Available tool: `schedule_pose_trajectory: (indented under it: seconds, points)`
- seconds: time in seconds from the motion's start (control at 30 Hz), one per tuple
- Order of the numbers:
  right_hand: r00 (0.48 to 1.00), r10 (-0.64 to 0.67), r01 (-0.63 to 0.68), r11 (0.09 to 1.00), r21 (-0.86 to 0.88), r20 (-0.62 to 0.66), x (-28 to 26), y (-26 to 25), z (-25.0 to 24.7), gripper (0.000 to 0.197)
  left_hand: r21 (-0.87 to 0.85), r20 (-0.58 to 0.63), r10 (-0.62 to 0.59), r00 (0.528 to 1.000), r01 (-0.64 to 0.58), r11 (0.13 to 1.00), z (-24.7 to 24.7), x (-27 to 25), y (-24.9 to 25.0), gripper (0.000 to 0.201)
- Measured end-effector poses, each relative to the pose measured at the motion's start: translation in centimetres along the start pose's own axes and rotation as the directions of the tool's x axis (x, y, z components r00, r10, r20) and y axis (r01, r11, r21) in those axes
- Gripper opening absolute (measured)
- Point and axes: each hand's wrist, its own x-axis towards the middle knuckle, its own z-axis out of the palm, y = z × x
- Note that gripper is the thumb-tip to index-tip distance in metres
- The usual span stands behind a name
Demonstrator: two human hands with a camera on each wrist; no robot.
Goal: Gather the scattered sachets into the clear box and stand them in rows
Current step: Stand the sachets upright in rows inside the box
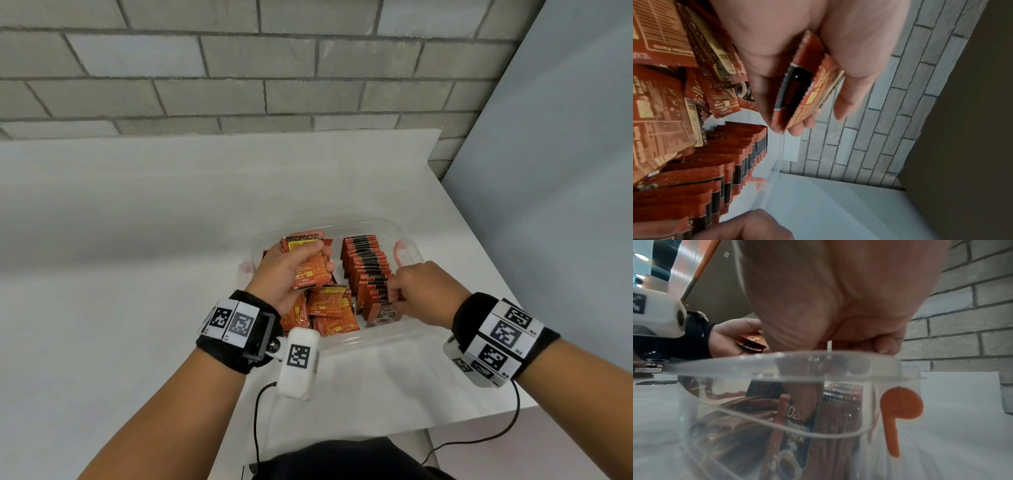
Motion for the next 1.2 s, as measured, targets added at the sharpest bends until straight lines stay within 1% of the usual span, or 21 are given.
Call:
schedule_pose_trajectory:
  seconds: [0.1,0.13,0.2,0.27,0.33,0.4,0.47,0.5,0.53,0.57,0.6,0.63,0.73,0.83,0.93,1.0,1.07,1.13,1.17,1.2]
  points:
    - [1.000,-0.003,0.003,1.000,0.025,-0.010,0.0,0.1,0.4,0.004,-0.033,-0.003,-0.024,1.000,0.024,0.999,0.0,0.1,-0.1,0.050]
    - [1.000,-0.004,0.005,0.999,0.040,-0.014,0.0,0.2,0.5,0.005,-0.048,-0.003,-0.039,0.999,0.039,0.998,0.0,0.2,-0.2,0.047]
    - [1.000,0.010,-0.008,0.996,0.085,-0.021,-0.2,0.4,0.4,0.013,-0.074,0.003,-0.065,0.998,0.066,0.995,-0.2,0.2,-0.3,0.035]
    - [0.999,0.036,-0.030,0.988,0.151,-0.036,-0.3,0.7,0.0,0.016,-0.095,0.007,-0.082,0.997,0.082,0.992,-0.2,0.2,-0.4,0.034]
    - [0.995,0.069,-0.047,0.962,0.268,-0.074,-0.5,1.0,-0.7,0.015,-0.092,-0.001,-0.087,0.996,0.086,0.992,-0.1,0.1,-0.2,0.033]
    - [0.987,0.103,-0.037,0.897,0.441,-0.127,-0.7,1.2,-1.4,0.012,-0.070,0.000,-0.088,0.996,0.087,0.994,0.2,0.0,0.0,0.030]
    - [0.971,0.141,0.008,0.785,0.619,-0.192,-0.8,0.7,-2.3,0.012,-0.036,0.008,-0.085,0.996,0.085,0.996,0.4,-0.1,0.1,0.027]
    - [0.962,0.160,0.032,0.736,0.676,-0.219,-0.8,0.3,-2.9,0.014,-0.026,0.019,-0.078,0.997,0.078,0.997,0.6,-0.2,0.1,0.032]
    - [0.957,0.172,0.048,0.701,0.711,-0.234,-0.8,-0.3,-3.4,0.018,-0.025,0.030,-0.070,0.997,0.070,0.997,0.7,-0.3,0.1,0.042]
    - [0.956,0.174,0.058,0.677,0.734,-0.236,-0.9,-0.9,-3.9,0.022,-0.007,0.041,-0.060,0.997,0.061,0.998,0.7,-0.3,0.2,0.052]
    - [0.959,0.164,0.070,0.652,0.755,-0.231,-0.8,-1.4,-4.4,0.025,0.018,0.059,-0.049,0.997,0.048,0.999,0.7,-0.3,0.2,0.057]
    - [0.964,0.148,0.084,0.616,0.783,-0.219,-0.7,-2.0,-4.8,0.025,0.047,0.091,-0.031,0.995,0.027,0.999,0.8,-0.4,0.2,0.055]
    - [0.979,0.081,0.121,0.507,0.853,-0.186,-0.4,-2.9,-5.6,0.026,0.087,0.161,0.031,0.987,-0.045,0.995,1.3,-0.7,0.3,0.035]
    - [0.984,0.029,0.141,0.476,0.868,-0.176,0.2,-2.9,-5.7,0.023,0.121,0.188,0.076,0.979,-0.100,0.988,1.4,-0.9,0.3,0.031]
    - [0.979,0.032,0.164,0.466,0.869,-0.202,0.3,-3.1,-5.7,0.016,0.145,0.190,0.079,0.979,-0.108,0.984,1.2,-1.0,0.3,0.030]
    - [0.970,0.058,0.184,0.457,0.870,-0.235,0.4,-3.2,-5.7,0.012,0.123,0.172,0.080,0.982,-0.102,0.987,1.1,-0.9,0.3,0.037]
    - [0.939,0.132,0.230,0.442,0.867,-0.316,0.5,-3.2,-5.6,0.013,0.081,0.130,0.074,0.989,-0.085,0.993,1.1,-0.8,0.5,0.049]
    - [0.865,0.237,0.309,0.440,0.843,-0.441,0.3,-3.3,-5.3,0.015,0.016,0.061,0.049,0.997,-0.050,0.999,1.3,-0.7,0.8,0.049]
    - [0.828,0.261,0.344,0.463,0.817,-0.496,0.1,-3.3,-5.1,0.015,-0.022,0.031,0.040,0.999,-0.040,0.999,1.3,-0.6,0.9,0.048]
    - [0.807,0.248,0.366,0.503,0.783,-0.536,-0.1,-3.5,-5.0,0.015,-0.057,0.013,0.040,0.999,-0.039,0.998,1.4,-0.5,0.9,0.044]
